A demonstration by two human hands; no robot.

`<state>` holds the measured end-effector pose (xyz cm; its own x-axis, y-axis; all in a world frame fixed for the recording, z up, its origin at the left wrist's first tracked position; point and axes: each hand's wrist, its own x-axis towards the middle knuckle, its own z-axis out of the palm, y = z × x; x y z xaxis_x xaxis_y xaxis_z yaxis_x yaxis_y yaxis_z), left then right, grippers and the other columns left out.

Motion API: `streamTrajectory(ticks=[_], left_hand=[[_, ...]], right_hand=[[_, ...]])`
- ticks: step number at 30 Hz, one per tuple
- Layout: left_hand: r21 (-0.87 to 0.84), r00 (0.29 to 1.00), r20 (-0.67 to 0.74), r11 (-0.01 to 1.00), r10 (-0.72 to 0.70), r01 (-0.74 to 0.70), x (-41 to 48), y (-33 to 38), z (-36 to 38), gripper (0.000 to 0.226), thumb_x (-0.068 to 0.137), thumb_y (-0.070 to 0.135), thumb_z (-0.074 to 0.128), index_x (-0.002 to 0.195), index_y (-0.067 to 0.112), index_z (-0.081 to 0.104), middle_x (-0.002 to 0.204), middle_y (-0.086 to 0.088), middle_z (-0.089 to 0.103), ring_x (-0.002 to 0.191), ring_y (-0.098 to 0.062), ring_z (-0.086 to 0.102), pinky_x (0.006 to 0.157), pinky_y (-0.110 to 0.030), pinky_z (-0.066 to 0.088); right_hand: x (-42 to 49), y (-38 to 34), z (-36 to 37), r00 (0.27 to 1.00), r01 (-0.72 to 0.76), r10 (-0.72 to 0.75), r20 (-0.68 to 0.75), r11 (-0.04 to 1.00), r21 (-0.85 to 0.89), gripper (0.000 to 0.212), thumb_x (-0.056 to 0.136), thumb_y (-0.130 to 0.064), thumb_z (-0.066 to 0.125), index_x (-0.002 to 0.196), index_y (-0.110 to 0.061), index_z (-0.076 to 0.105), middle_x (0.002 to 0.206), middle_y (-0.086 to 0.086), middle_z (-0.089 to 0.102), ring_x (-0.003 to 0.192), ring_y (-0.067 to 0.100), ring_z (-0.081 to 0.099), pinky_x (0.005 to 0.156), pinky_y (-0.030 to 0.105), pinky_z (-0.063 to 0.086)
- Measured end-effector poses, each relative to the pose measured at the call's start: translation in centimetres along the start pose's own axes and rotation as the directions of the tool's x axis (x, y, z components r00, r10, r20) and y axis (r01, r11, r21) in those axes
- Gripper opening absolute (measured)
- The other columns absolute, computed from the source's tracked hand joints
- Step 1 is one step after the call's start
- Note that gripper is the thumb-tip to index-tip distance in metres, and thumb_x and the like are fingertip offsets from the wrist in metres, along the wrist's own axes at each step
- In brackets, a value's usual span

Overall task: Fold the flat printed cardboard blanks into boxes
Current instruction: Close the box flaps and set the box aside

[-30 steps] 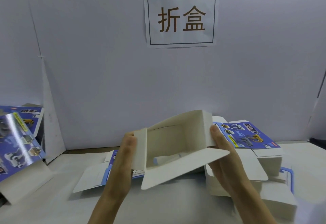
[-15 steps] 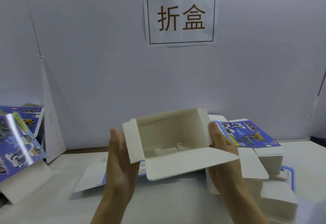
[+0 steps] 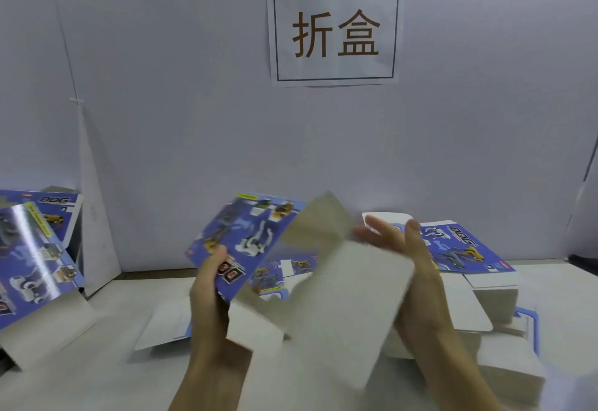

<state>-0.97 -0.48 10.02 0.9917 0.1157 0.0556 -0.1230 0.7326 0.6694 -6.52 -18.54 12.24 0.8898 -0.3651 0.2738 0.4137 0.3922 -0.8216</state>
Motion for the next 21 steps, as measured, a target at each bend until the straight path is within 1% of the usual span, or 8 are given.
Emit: streamTrajectory(ticks=[2, 6, 11, 15, 17, 18, 20, 21], left_hand=[[-0.087, 0.994, -0.080, 0.993, 0.074, -0.081, -0.1, -0.1, -0.4, 0.032, 0.092, 0.028, 0.059, 0.122, 0.018, 0.062, 0.096, 0.003, 0.076, 0.072, -0.010, 0.071, 0.057, -0.021, 0.055], [-0.112, 0.924, -0.229, 0.935, 0.306, -0.337, -0.2, -0.2, 0.2, 0.067, 0.089, 0.025, 0.066, 0.144, 0.028, 0.029, 0.085, 0.015, 0.073, 0.065, -0.003, 0.069, 0.047, -0.015, 0.050], [0.014, 0.873, -0.194, 0.891, 0.448, -0.454, -1.6, -0.8, 1.1, 0.081, 0.074, 0.033, 0.078, 0.137, 0.038, 0.029, 0.120, 0.003, 0.064, 0.097, -0.015, 0.070, 0.064, -0.027, 0.059], [0.209, 0.779, -0.026, 0.766, 0.626, -0.608, -4.1, -2.5, 2.6, 0.095, 0.061, 0.035, 0.083, 0.134, 0.049, 0.024, 0.137, 0.001, 0.049, 0.117, -0.019, 0.060, 0.081, -0.033, 0.059], [0.212, 0.734, 0.023, 0.715, 0.678, -0.667, -4.6, -2.5, 3.0, 0.095, 0.062, 0.035, 0.079, 0.137, 0.047, 0.021, 0.141, -0.001, 0.045, 0.119, -0.018, 0.058, 0.082, -0.028, 0.057], [0.196, 0.743, -0.006, 0.729, 0.670, -0.656, -4.3, -2.1, 2.9, 0.094, 0.063, 0.035, 0.078, 0.136, 0.047, 0.021, 0.140, 0.000, 0.046, 0.117, -0.017, 0.059, 0.080, -0.026, 0.057], [0.107, 0.814, -0.106, 0.820, 0.571, -0.562, -3.2, -0.8, 2.3, 0.085, 0.071, 0.034, 0.078, 0.135, 0.047, 0.024, 0.131, 0.003, 0.056, 0.110, -0.015, 0.064, 0.072, -0.027, 0.059], [0.047, 0.854, -0.140, 0.865, 0.502, -0.500, -2.6, -0.3, 2.0, 0.078, 0.077, 0.034, 0.076, 0.136, 0.045, 0.027, 0.124, 0.007, 0.062, 0.103, -0.013, 0.068, 0.067, -0.027, 0.059]], right_hand=[[-0.2, 0.2, 0.2, 0.990, -0.124, 0.129, 0.055, 0.988, -0.092, 0.062, 0.086, -0.064, 0.034, 0.096, -0.016, 0.071, 0.086, 0.002, 0.074, 0.066, 0.017, 0.067, 0.057, 0.027, 0.052], [-0.6, 1.0, 0.6, 0.996, -0.035, 0.072, 0.060, 0.878, -0.478, 0.040, 0.096, -0.043, 0.047, 0.085, -0.013, 0.071, 0.079, 0.004, 0.074, 0.071, 0.023, 0.071, 0.057, 0.037, 0.058], [-0.5, 1.7, 0.1, 0.950, 0.073, -0.312, -0.028, 0.306, -0.949, 0.042, 0.101, -0.027, 0.046, 0.061, -0.015, 0.050, 0.061, 0.001, 0.055, 0.058, 0.015, 0.046, 0.047, 0.021, 0.034], [-0.5, 2.8, 0.0, 0.939, -0.055, -0.343, -0.017, -0.101, -0.993, 0.028, 0.103, -0.030, 0.036, 0.097, -0.018, 0.060, 0.100, 0.001, 0.069, 0.084, 0.015, 0.061, 0.063, 0.018, 0.042], [-0.5, 2.8, 0.0, 0.943, -0.006, -0.331, -0.035, 0.087, -0.996, 0.030, 0.103, -0.032, 0.039, 0.099, -0.013, 0.062, 0.098, 0.003, 0.069, 0.081, 0.017, 0.059, 0.066, 0.026, 0.046], [-0.2, 2.4, -0.3, 0.954, 0.041, -0.295, -0.060, 0.326, -0.945, 0.031, 0.103, -0.029, 0.042, 0.094, -0.010, 0.065, 0.092, 0.006, 0.070, 0.078, 0.023, 0.060, 0.066, 0.031, 0.049], [0.5, 1.5, -0.8, 0.994, 0.043, -0.090, -0.059, 0.839, -0.542, 0.030, 0.100, -0.025, 0.050, 0.087, -0.009, 0.072, 0.085, 0.004, 0.073, 0.076, 0.030, 0.066, 0.064, 0.037, 0.055], [0.6, 1.2, -0.9, 1.000, -0.025, 0.028, 0.007, 0.956, -0.291, 0.028, 0.097, -0.026, 0.053, 0.088, -0.013, 0.076, 0.086, 0.003, 0.075, 0.075, 0.025, 0.070, 0.062, 0.034, 0.058]])
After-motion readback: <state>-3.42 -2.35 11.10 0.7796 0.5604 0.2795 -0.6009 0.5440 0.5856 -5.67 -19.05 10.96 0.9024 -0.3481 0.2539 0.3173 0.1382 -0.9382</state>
